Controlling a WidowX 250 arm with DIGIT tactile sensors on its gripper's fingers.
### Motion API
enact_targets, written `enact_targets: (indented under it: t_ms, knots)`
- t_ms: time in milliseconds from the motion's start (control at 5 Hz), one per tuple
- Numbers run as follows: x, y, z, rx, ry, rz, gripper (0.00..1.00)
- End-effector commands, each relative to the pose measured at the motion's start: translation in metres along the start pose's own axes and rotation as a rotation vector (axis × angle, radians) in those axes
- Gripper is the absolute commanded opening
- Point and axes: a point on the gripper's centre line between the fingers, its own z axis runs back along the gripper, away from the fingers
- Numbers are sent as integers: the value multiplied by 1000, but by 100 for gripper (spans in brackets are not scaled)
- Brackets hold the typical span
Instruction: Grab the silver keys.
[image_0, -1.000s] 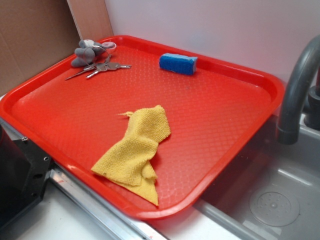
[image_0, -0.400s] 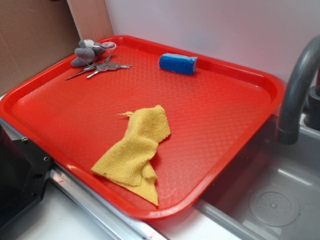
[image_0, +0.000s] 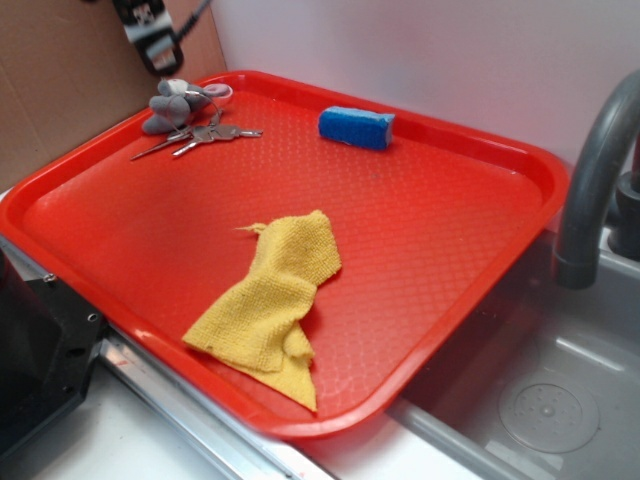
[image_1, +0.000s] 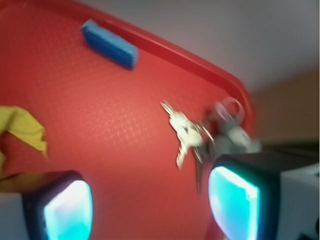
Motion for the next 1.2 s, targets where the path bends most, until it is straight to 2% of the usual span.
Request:
enact_targets:
  t_ms: [0,200,600,800,1000]
  knots:
    - [-23,42,-27,-46,-98,-72,100]
    - [-24,65,-27,-65,-109,-70,100]
    - [1,81,-57,-17,-151,-103,100]
    - [4,78,-68,16,-181,-111,100]
    - [4,67,-81,-15,-202,-118,100]
